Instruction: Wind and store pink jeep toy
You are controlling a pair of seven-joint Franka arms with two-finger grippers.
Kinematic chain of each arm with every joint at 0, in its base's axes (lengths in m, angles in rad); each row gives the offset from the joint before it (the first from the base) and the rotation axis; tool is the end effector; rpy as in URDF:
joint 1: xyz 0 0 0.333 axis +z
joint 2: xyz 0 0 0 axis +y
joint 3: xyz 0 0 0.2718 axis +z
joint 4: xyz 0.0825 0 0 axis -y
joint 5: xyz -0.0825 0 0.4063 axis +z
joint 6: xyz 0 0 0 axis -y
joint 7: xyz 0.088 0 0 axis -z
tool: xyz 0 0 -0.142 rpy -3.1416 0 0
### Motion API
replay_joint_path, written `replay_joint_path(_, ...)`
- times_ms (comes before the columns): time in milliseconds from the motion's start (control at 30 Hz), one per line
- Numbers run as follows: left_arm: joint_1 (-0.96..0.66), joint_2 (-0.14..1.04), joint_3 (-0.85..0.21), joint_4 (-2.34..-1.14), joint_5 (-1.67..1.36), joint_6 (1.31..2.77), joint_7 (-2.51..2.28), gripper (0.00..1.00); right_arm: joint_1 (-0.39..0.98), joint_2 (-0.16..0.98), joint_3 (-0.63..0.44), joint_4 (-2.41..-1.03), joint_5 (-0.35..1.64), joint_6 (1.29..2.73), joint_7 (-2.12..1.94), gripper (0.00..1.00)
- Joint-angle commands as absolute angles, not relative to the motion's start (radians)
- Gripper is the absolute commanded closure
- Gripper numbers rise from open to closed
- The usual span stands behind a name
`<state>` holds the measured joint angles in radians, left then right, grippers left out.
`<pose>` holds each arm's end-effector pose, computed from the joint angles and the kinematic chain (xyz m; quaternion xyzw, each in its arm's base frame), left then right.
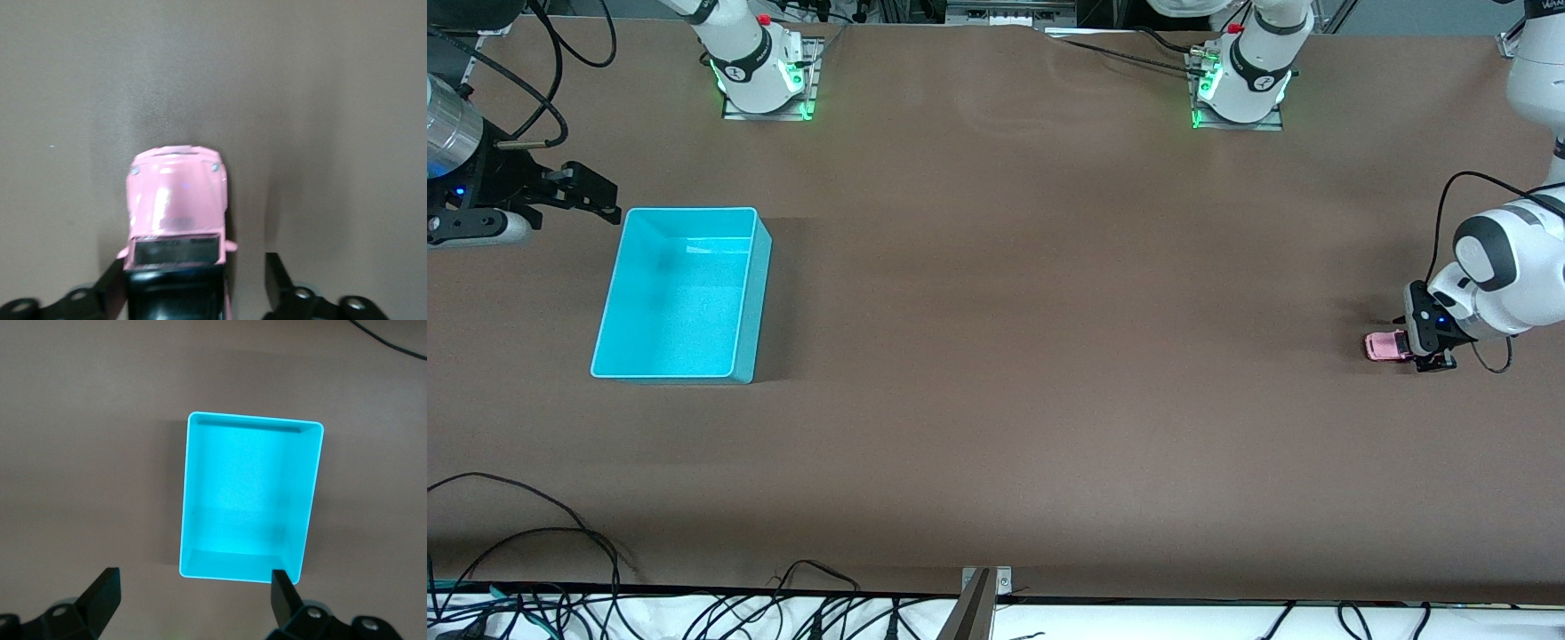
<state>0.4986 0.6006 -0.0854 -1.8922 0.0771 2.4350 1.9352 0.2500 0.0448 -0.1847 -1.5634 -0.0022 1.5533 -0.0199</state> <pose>0.5617 0.2456 0.0911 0.7077 -0.7060 -0.0105 0.0252 0.5823 0.0394 0.5219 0.9987 0.0426 -0.0269 0.0058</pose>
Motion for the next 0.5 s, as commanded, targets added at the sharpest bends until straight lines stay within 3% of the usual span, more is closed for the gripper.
replay_joint_path(0,0.502,0.62,-0.107,-1.769,0.081,2.295,1.954,0.0,0.247,0.035,-0.184,-1.577,-0.011,1.563,-0.028,0.0)
replay_joint_path(167,0.502,0.62,-0.118,-1.643,0.059,2.124,1.942,0.0,0.247,0.035,-0.184,-1.577,-0.012,1.563,-0.028,0.0)
replay_joint_path(467,0.485,0.598,-0.12,-1.56,0.043,1.999,1.836,0.0,0.247,0.035,-0.184,-1.575,-0.012,1.563,-0.028,0.0)
